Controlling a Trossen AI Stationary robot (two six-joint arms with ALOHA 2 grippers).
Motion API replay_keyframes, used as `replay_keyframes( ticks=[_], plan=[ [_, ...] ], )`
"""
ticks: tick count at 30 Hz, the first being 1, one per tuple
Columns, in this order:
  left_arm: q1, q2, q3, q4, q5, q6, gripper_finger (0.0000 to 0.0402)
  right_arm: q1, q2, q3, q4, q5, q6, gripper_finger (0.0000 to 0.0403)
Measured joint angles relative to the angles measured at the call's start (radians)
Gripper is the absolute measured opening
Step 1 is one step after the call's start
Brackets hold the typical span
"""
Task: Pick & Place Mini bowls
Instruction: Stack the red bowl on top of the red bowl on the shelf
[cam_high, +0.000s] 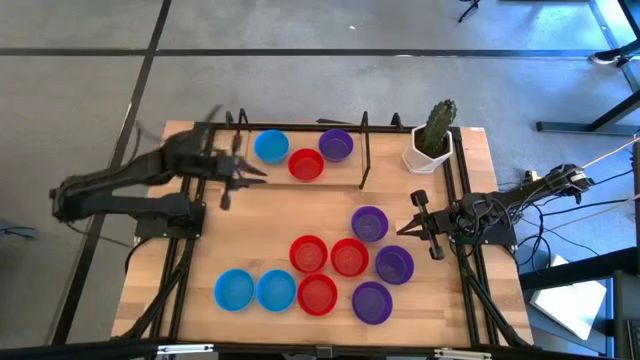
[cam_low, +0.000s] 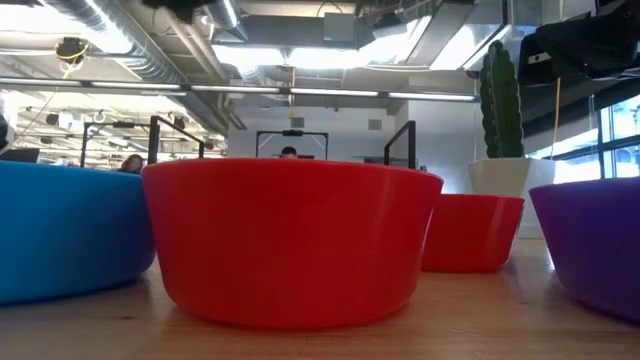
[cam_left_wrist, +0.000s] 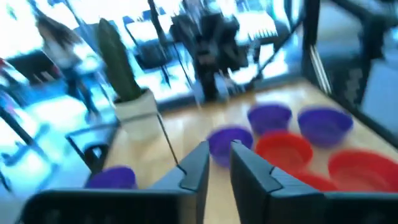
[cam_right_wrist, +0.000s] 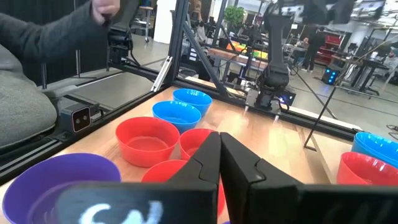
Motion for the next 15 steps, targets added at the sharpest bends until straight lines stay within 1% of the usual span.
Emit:
replay_keyframes(
  ticks=[2,5,8,11,15],
  plan=[
    [-0.004,-0.120,-0.120,0.122,-0.036,-0.049,0.0036,0.000,0.000,0.000,0.000,0.000,0.000,0.0010],
    [-0.013,-0.276,-0.289,0.307,-0.044,-0.106,0.0009,0.000,0.000,0.000,0.000,0.000,0.000,0.0010],
    [-0.016,-0.386,-0.455,0.484,-0.046,-0.121,0.0004,0.000,0.000,0.000,0.000,0.000,0.000,0.0010],
    [-0.013,-0.457,-0.559,0.538,-0.079,-0.116,0.0003,0.000,0.000,0.000,0.001,0.000,-0.001,0.0010],
    [-0.014,-0.507,-0.608,0.514,-0.071,-0.130,0.0003,0.000,0.000,0.000,0.000,0.000,0.003,0.0010]
  ],
)
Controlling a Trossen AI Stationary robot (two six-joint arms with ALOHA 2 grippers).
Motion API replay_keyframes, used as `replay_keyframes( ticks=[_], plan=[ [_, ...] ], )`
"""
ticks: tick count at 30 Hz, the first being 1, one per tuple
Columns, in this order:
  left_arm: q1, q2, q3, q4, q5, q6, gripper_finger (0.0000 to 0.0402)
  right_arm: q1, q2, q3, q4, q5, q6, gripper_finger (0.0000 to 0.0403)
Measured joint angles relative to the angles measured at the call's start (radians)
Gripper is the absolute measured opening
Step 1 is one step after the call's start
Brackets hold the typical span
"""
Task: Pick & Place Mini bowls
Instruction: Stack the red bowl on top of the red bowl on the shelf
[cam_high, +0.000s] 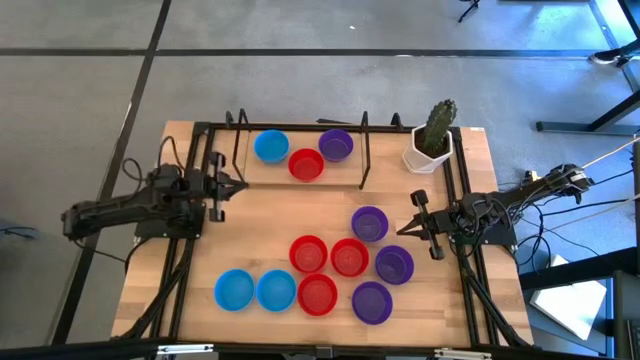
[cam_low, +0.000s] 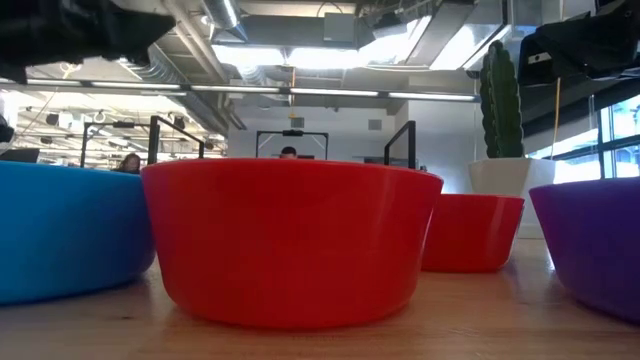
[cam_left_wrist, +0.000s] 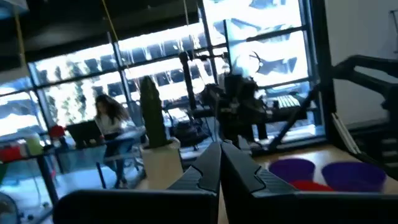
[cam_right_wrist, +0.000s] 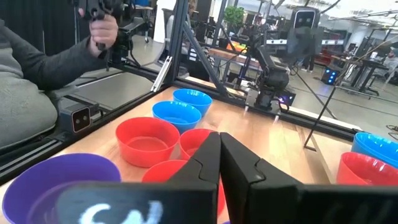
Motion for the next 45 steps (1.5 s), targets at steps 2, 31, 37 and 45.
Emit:
replay_keyframes(
  ticks=[2,31,37,45],
  plan=[
    [0.000,-0.007,-0.012,-0.034,0.024,-0.003,0.0003,0.000,0.000,0.000,0.000,0.000,0.023,0.0010],
    [0.000,-0.009,-0.024,-0.112,0.034,-0.029,0.0004,-0.001,1.032,0.874,-0.623,0.036,0.039,0.0054],
    [0.000,-0.009,-0.024,-0.114,0.034,-0.029,0.0008,-0.034,1.144,0.942,-0.600,0.004,-0.089,0.0136],
    [0.000,-0.009,-0.024,-0.114,0.034,-0.029,0.0004,-0.150,1.186,0.944,-0.615,-0.110,-0.120,0.0171]
  ],
)
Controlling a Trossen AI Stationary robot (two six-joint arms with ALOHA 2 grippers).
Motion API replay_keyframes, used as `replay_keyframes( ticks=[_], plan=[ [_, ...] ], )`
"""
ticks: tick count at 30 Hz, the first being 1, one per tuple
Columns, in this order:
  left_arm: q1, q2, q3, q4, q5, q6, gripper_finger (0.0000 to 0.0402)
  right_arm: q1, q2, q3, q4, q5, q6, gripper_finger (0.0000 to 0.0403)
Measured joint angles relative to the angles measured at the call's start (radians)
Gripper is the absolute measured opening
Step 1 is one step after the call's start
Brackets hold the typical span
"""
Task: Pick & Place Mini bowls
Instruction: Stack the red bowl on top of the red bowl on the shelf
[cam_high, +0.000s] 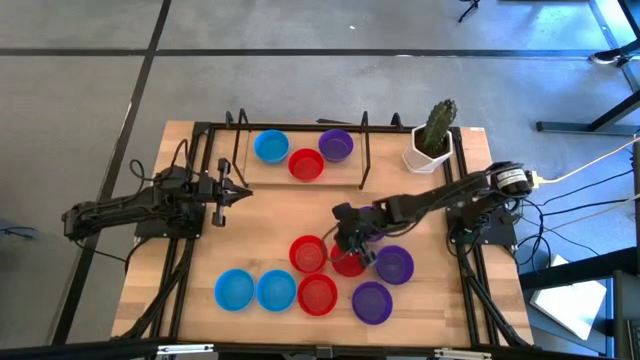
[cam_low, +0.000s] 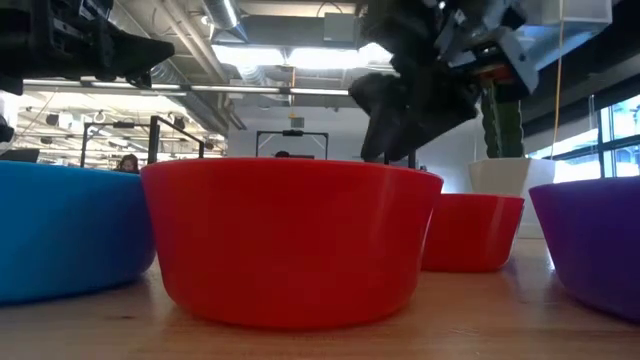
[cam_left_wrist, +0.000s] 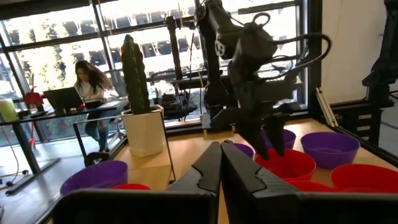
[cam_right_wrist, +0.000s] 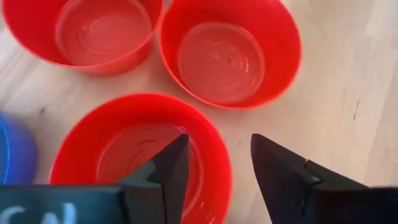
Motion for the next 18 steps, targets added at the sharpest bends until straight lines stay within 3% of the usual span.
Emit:
replay_keyframes(
  ticks=[6,18],
  plan=[
    [0.000,0.000,0.000,-0.001,0.000,0.000,0.0008,-0.042,0.047,0.000,-0.024,-0.100,0.039,0.0172],
    [0.000,0.000,0.000,-0.003,0.000,0.000,0.0008,-0.045,0.154,0.000,-0.063,-0.067,0.086,0.0172]
  ],
)
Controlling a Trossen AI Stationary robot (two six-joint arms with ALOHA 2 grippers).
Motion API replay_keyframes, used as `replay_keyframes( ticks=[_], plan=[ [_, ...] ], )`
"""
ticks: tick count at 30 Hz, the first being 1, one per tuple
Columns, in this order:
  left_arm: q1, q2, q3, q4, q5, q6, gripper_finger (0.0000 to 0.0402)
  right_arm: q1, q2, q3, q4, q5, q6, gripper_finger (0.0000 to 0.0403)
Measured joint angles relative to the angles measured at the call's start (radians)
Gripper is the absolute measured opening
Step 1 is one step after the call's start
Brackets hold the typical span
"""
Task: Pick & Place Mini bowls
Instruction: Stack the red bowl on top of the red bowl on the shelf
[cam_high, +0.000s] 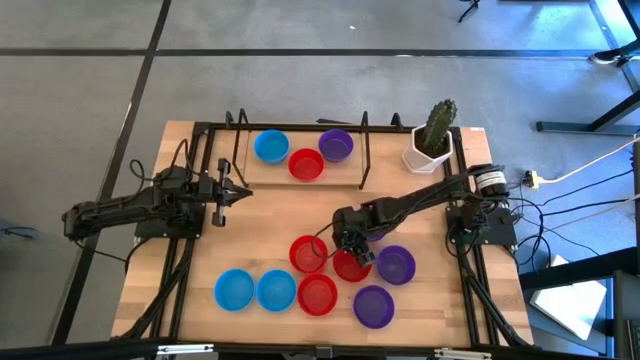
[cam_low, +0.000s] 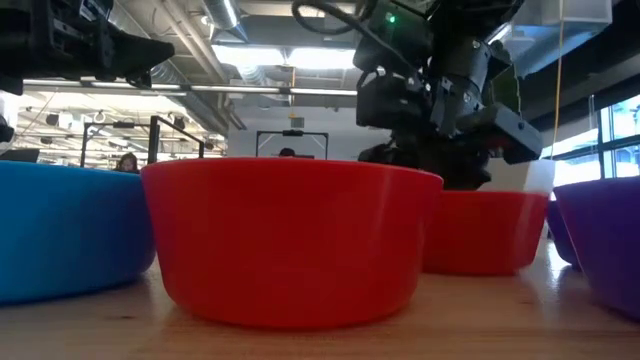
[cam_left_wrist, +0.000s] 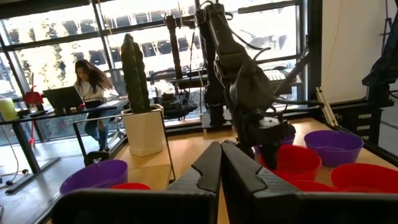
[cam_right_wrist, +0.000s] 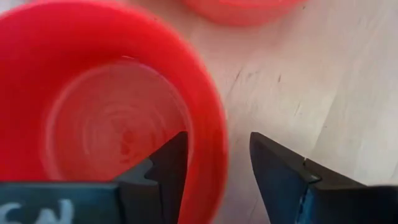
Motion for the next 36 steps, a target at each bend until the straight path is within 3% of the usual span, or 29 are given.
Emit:
replay_keyframes(
  ticks=[9,17,22,30,36],
  plan=[
    [0.000,0.000,0.000,-0.006,0.000,0.000,0.0006,0.000,0.003,0.000,0.011,0.012,-0.019,0.0160],
    [0.000,0.000,0.000,-0.014,0.000,0.000,0.0004,-0.007,0.000,0.000,0.031,0.040,-0.022,0.0015],
    [0.000,0.000,0.000,-0.021,0.000,0.000,0.0005,-0.026,-0.020,0.000,0.026,0.044,-0.025,0.0013],
    [0.000,0.000,0.000,-0.021,0.000,0.000,0.0004,-0.061,-0.182,-0.003,0.004,0.019,-0.047,0.0005],
    [0.000,0.000,0.000,-0.021,0.000,0.000,0.0003,-0.109,-0.387,-0.102,0.087,-0.119,-0.006,0.0003]
  ],
)
